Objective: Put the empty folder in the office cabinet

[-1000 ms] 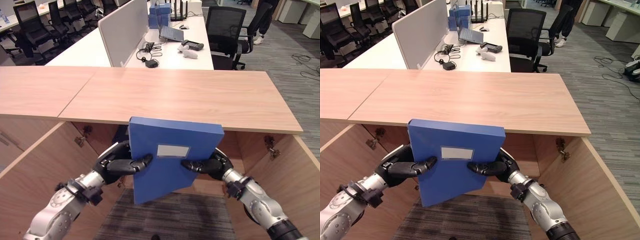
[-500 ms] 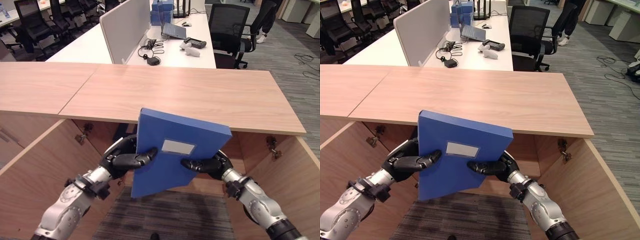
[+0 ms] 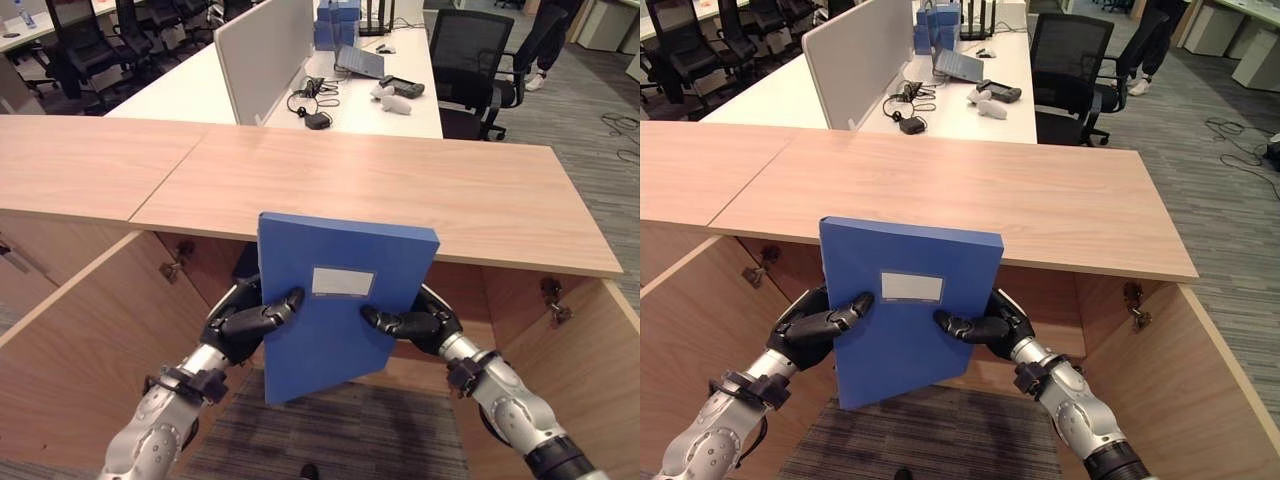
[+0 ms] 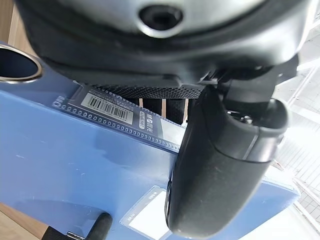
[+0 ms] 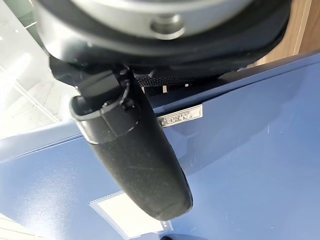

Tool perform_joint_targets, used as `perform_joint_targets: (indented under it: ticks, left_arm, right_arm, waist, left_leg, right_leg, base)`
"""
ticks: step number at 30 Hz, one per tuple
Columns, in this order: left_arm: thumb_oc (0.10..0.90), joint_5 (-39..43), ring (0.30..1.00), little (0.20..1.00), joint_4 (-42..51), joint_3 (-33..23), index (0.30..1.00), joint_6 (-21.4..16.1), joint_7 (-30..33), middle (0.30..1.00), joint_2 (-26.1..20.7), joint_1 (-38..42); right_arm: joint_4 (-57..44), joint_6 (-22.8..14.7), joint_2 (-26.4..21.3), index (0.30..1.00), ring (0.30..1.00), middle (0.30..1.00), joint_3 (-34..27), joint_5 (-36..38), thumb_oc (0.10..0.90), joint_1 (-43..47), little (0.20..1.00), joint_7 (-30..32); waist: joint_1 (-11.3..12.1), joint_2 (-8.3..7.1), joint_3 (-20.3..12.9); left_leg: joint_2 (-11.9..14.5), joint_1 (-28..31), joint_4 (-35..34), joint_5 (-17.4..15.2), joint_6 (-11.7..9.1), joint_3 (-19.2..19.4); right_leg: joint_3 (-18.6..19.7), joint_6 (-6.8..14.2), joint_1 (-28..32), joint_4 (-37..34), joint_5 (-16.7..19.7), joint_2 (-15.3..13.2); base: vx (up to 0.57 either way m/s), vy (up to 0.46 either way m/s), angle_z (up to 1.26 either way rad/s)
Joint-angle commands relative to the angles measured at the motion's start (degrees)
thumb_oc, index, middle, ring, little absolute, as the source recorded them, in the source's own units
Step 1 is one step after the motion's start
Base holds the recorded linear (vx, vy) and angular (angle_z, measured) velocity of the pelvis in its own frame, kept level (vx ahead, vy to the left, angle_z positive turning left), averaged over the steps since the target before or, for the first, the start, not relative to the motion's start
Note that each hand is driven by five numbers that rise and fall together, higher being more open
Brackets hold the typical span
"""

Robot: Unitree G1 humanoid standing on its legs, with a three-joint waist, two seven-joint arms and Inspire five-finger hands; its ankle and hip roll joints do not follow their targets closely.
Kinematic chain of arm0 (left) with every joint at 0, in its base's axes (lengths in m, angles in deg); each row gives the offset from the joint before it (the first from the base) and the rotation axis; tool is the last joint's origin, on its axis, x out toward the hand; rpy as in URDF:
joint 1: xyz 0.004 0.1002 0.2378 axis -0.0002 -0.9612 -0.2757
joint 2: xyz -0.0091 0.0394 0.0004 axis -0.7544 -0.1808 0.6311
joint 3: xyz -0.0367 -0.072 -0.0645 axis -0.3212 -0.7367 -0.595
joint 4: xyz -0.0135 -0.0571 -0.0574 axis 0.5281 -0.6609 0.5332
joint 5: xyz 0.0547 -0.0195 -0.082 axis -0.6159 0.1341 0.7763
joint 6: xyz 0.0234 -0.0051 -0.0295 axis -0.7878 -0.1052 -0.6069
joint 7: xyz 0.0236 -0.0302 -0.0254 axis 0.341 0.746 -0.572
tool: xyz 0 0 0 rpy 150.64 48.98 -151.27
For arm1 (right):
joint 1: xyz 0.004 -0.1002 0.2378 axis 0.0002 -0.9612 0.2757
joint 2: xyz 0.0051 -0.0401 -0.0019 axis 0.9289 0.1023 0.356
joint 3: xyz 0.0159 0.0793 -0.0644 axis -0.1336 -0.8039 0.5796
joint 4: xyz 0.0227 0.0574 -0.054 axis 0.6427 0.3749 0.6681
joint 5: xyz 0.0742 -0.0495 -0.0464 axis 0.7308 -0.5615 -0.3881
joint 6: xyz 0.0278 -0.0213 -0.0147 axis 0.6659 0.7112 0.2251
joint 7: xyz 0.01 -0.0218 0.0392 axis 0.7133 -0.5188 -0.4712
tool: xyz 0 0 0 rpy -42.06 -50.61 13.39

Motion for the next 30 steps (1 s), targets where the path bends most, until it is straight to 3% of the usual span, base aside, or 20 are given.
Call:
perform_joint_targets:
  ticks: [1, 5, 6, 7, 13, 20, 25, 26, 30]
  left_arm:
    - [0.400, 3.5, 0.300, 0.300, 9.2, 7.1, 0.300, -5.7, -5.1, 0.300, 3.8, 10.5]
    - [0.400, 2.6, 0.300, 0.300, 9.1, 6.2, 0.300, -5.8, -5.2, 0.300, 3.5, 9.8]
    - [0.486, 1.4, 0.429, 0.429, 8.7, 5.7, 0.429, -6.2, -5.1, 0.429, 3.1, 9.6]
    - [0.800, -0.1, 0.900, 0.900, 8.4, 5.3, 0.900, -6.8, -4.6, 0.900, 2.8, 9.4]
    - [0.800, -8.7, 0.900, 0.900, 1.9, 1.6, 0.900, -9.4, -2.4, 0.900, 4.2, 7.9]
    - [0.800, -31.9, 0.900, 0.900, -12.8, -4.4, 0.900, -14.3, 0.5, 0.900, 1.8, 1.1]
    - [0.800, -44.2, 0.900, 0.900, -25.6, -4.0, 0.900, -14.8, 2.4, 0.900, 1.6, -2.2]
    - [0.800, -50.5, 0.900, 0.900, -30.6, -3.6, 0.900, -15.2, 3.7, 0.900, 1.6, -2.8]
    - [0.800, -57.8, 0.900, 0.900, -41.4, -1.6, 0.900, -14.9, 5.2, 0.900, 3.3, -2.6]
  right_arm:
    - [-10.5, -2.3, 9.4, 0.300, 0.300, 0.300, 6.5, 5.2, 0.400, 10.6, 0.300, -6.4]
    - [-10.4, -1.4, 8.7, 0.300, 0.300, 0.300, 6.6, 4.8, 0.400, 10.1, 0.300, -7.0]
    - [-10.1, -1.0, 8.2, 0.300, 0.300, 0.300, 6.5, 4.6, 0.400, 9.7, 0.300, -7.1]
    - [-9.6, -0.7, 8.1, 0.300, 0.300, 0.300, 6.5, 4.5, 0.400, 9.3, 0.300, -7.1]
    - [-7.2, 2.3, 5.0, 0.300, 0.300, 0.300, 6.4, -0.3, 0.400, 7.4, 0.300, -8.1]
    - [-5.0, 3.2, 1.7, 0.300, 0.300, 0.300, 2.9, -4.4, 0.400, 1.8, 0.300, -9.7]
    - [-4.6, 3.0, 0.4, 0.300, 0.300, 0.300, 1.9, -4.9, 0.400, -0.2, 0.300, -10.1]
    - [-5.0, 2.8, -0.8, 0.300, 0.300, 0.300, 1.5, -6.4, 0.400, -0.8, 0.300, -10.5]
    - [-3.5, 2.4, -1.8, 0.300, 0.300, 0.300, 1.6, -7.9, 0.400, -1.2, 0.300, -10.9]
  waist:
    - [-0.8, 0.32, -3.4]
    - [-0.7, 0.28, -3.5]
    - [-0.6, 0.28, -3.4]
    - [-0.6, 0.23, -3.5]
    - [0.0, -0.20, -3.4]
    - [1.2, -0.67, -3.3]
    - [2.0, -0.85, -3.1]
    - [2.2, -0.92, -3.1]
    - [2.4, -0.99, -3.1]
  left_leg:
    - [3.6, 2.5, -0.3, -4.6, -3.4, -3.6]
    - [3.6, 2.4, -0.3, -4.5, -3.4, -3.6]
    - [3.5, 2.3, -0.3, -4.5, -3.4, -3.6]
    - [3.5, 2.3, -0.3, -4.5, -3.4, -3.6]
    - [3.5, 2.0, -0.3, -4.4, -3.6, -3.7]
    - [3.6, 1.3, -0.3, -4.2, -3.9, -3.6]
    - [3.6, 0.8, -0.3, -4.0, -3.9, -3.5]
    - [3.7, 0.6, -0.3, -3.9, -4.0, -3.7]
    - [3.6, 0.3, -0.3, -3.9, -4.0, -3.9]
  right_leg:
    - [0.5, 6.4, 1.9, 1.4, -4.1, -5.7]
    - [0.4, 6.4, 1.9, 1.2, -4.0, -5.8]
    - [0.3, 6.4, 1.9, 1.2, -3.9, -5.8]
    - [0.3, 6.4, 1.9, 1.2, -3.8, -5.8]
    - [0.0, 6.4, 1.8, 1.0, -3.7, -5.8]
    - [-0.5, 6.6, 1.4, 0.8, -3.5, -5.8]
    - [-0.9, 6.8, 1.1, 0.8, -3.5, -5.8]
    - [-1.1, 6.8, 1.0, 0.8, -3.6, -5.8]
    - [-1.5, 7.0, 0.9, 0.9, -3.6, -5.8]
  base:
    - [0.00, 0.000, 0.00]
    - [0.00, 0.000, 0.00]
    - [0.00, 0.000, 0.00]
    - [0.00, 0.000, 0.00]
    - [0.00, 0.000, 0.00]
    - [0.00, 0.000, 0.00]
    - [0.00, -0.001, 0.01]
    - [0.00, -0.005, 0.04]
    - [0.00, -0.007, 0.08]
